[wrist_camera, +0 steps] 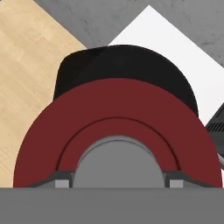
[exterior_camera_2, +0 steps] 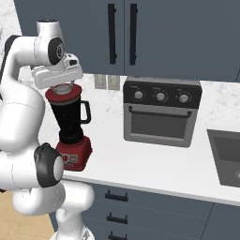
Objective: Close the lid blender by securely placing the lid on top.
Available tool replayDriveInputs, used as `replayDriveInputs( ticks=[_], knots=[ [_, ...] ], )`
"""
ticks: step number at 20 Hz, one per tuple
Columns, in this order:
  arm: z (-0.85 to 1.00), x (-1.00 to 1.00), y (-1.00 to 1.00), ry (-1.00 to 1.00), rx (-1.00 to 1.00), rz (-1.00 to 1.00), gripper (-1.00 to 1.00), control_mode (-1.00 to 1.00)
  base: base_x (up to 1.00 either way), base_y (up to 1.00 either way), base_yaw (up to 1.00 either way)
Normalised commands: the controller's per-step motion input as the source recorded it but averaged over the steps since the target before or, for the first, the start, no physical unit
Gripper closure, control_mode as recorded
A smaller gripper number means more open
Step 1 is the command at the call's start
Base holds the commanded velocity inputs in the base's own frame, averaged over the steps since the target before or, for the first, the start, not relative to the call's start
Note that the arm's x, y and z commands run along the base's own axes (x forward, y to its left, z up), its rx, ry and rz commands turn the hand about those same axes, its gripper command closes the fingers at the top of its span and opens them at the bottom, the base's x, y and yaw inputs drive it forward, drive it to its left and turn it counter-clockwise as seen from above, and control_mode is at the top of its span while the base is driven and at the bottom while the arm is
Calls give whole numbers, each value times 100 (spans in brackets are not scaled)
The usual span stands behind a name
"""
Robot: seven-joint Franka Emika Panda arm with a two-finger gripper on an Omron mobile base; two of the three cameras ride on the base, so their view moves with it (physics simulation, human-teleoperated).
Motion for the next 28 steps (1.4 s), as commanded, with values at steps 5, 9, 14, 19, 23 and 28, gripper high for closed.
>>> replayDriveInputs(
  ticks=[5, 9, 14, 19, 23, 28],
  knots=[
    [0, 21, 22, -1, -3, -7, 100, -100, 0, 0, 0],
    [0, 19, 24, -3, -1, -9, 100, -100, 0, 0, 0],
    [0, 25, 14, -5, 0, -12, 100, -100, 0, 0, 0],
    [0, 23, 5, -7, 0, -15, 100, -100, 0, 0, 0],
    [0, 19, 0, -9, 0, -15, 100, -100, 0, 0, 0],
    [0, 14, 0, -11, 2, -14, 100, -100, 0, 0, 0]
  ],
)
